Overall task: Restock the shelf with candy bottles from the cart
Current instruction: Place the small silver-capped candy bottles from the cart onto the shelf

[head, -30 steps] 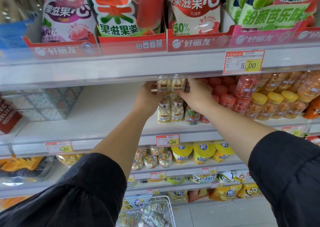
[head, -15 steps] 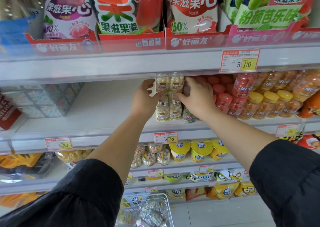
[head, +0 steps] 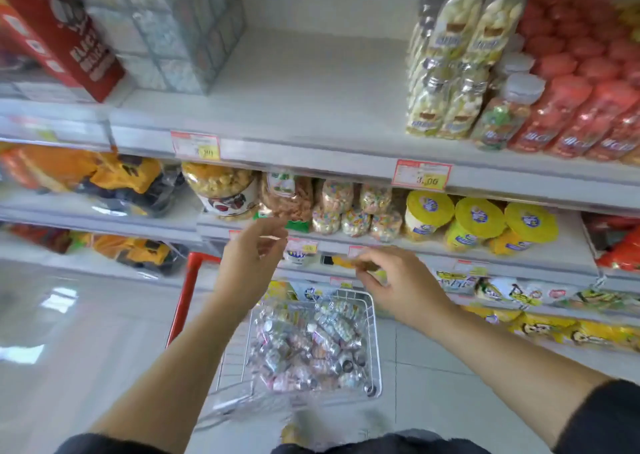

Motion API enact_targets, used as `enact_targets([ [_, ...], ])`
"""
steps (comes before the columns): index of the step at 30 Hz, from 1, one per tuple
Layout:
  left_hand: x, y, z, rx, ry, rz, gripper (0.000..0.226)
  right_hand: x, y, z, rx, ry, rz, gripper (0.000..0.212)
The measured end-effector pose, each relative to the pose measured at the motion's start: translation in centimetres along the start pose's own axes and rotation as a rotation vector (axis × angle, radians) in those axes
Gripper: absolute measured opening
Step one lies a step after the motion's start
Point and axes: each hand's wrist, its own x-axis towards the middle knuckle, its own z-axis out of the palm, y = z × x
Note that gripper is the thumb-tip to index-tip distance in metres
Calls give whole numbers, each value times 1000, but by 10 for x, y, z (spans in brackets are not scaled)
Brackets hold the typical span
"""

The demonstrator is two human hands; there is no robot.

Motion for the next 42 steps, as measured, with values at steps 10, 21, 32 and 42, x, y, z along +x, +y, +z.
enact_targets([
  [10,-20,-201,22,182,-266,-347,23,-38,78,145,-112,-567,603,30],
  [21,46,-381,122,455,-500,-403,52,-1,133,327,-73,-535,560,40],
  [32,72,-451,161,236,-343,-542,44,66,170,432,-89,-588,438,64],
  [42,55,-399,145,286,-81,-320,15,56,158,382,-19,-503,460,37],
])
